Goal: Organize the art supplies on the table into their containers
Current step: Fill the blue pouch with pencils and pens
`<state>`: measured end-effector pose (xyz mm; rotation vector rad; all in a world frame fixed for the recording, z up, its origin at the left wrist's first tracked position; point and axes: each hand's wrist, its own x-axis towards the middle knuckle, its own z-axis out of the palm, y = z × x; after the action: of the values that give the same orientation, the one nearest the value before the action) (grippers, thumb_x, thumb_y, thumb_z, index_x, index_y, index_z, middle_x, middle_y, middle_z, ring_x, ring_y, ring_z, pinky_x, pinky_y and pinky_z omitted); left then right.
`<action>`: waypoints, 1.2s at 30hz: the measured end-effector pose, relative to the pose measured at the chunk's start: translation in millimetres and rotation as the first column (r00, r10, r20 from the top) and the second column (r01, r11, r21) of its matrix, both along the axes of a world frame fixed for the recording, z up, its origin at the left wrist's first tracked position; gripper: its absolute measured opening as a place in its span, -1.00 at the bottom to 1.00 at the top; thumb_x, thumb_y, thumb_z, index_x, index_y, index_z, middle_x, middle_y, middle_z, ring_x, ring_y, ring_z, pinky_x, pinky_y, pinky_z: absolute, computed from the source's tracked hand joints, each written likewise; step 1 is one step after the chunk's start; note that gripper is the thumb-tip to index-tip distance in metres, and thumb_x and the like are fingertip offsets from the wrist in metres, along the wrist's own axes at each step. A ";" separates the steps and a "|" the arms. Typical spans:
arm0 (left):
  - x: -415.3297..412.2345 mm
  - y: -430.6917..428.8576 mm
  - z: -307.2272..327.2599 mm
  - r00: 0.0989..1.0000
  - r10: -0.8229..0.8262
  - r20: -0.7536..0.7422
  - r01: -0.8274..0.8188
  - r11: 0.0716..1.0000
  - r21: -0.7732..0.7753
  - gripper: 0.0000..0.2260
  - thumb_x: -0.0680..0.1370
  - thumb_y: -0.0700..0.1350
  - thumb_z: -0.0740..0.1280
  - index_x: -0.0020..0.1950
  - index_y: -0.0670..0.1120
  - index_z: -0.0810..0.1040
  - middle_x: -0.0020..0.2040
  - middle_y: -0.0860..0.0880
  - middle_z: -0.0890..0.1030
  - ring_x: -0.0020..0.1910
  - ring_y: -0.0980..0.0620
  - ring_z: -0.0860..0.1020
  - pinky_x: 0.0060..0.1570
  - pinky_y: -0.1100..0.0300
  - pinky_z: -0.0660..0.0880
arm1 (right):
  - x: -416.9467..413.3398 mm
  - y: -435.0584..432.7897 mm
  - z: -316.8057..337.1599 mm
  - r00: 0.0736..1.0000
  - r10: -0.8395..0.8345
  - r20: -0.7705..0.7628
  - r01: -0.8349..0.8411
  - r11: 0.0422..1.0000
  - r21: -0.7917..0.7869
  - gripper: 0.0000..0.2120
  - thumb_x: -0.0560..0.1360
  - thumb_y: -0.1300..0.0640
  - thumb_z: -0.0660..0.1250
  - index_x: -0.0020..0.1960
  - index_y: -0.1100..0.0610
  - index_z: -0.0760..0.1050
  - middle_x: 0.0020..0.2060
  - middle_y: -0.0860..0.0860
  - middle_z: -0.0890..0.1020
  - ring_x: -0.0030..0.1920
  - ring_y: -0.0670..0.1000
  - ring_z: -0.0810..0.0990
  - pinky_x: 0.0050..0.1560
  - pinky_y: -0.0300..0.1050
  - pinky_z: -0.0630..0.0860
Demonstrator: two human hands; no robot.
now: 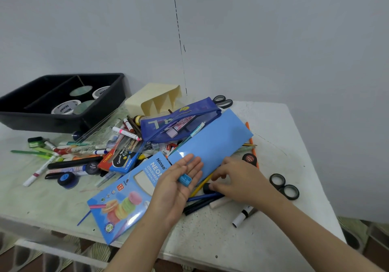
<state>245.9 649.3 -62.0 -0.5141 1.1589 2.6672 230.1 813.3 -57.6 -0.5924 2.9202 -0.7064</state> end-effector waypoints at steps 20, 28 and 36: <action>2.5 23.9 12.4 0.974 -0.211 0.077 0.205 0.976 0.078 -0.73 0.47 -0.26 0.28 0.15 -0.27 0.56 0.01 -0.22 0.64 -0.09 -0.09 0.63 -0.17 0.11 0.62 | -17.3 21.3 13.5 0.979 -0.150 -0.140 0.062 0.869 -0.491 -0.93 0.44 0.06 0.38 -0.15 -0.12 0.60 -0.27 -0.13 0.52 -0.21 -0.27 0.48 -0.19 -0.46 0.30; -6.5 29.9 11.9 0.980 -0.162 0.118 0.161 0.987 0.022 -0.83 0.50 -0.35 0.28 0.06 -0.30 0.58 -0.15 -0.16 0.66 -0.21 0.00 0.64 -0.25 0.22 0.61 | -62.6 89.3 -10.4 0.860 -0.508 -0.046 0.502 0.859 -0.099 -0.83 0.51 0.14 0.30 0.06 0.03 0.60 -0.06 -0.01 0.45 -0.12 -0.06 0.43 -0.12 -0.17 0.29; -21.1 41.1 16.4 0.966 -0.244 0.086 0.242 0.970 0.030 -0.76 0.57 -0.24 0.20 0.15 -0.30 0.55 0.07 -0.25 0.63 0.01 -0.16 0.64 -0.01 0.03 0.59 | -73.2 97.5 -13.6 0.910 -0.412 0.039 0.413 0.896 -0.163 -0.92 0.50 0.12 0.34 -0.16 -0.02 0.56 -0.06 0.01 0.49 -0.03 -0.03 0.43 -0.06 -0.16 0.28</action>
<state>224.8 690.3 -45.6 -0.4502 1.0934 2.4194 156.9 910.8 -71.3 0.0342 3.0299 -1.0005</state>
